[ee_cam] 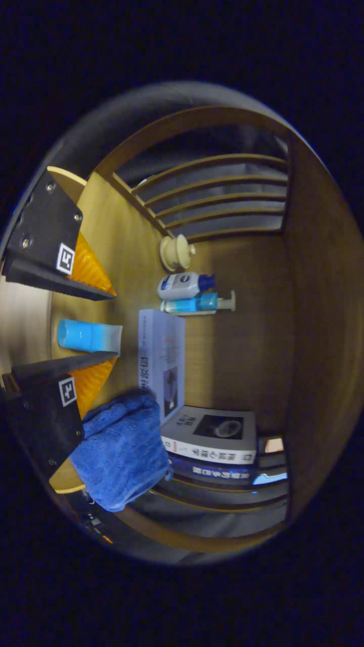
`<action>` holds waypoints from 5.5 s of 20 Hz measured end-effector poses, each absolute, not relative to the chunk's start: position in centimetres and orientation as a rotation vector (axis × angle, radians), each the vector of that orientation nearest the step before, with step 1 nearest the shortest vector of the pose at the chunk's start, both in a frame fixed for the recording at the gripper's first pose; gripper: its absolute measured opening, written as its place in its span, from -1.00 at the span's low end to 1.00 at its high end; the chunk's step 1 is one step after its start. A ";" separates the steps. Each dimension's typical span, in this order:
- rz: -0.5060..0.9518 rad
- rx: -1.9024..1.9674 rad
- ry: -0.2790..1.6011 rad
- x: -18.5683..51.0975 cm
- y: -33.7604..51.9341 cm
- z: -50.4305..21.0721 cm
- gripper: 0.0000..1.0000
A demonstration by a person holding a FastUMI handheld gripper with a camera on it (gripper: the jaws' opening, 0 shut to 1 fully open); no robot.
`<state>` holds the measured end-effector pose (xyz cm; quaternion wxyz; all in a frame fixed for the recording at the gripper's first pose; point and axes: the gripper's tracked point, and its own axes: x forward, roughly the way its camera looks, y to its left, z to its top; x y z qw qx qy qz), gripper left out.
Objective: Pull open the drawer, take out the items inside it, and place them on the countertop above the cabinet.
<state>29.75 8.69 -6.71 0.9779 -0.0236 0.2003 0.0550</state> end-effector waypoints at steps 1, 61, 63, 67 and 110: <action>0.118 -0.056 0.364 29.2 8.8 -5.9 0.18; 0.135 0.002 0.069 24.7 6.7 -6.0 0.18; 0.135 0.003 0.059 24.6 6.7 -5.7 0.18; 0.135 0.002 0.062 24.6 6.6 -5.8 0.18; 0.049 0.037 0.418 4.9 5.3 -20.6 0.90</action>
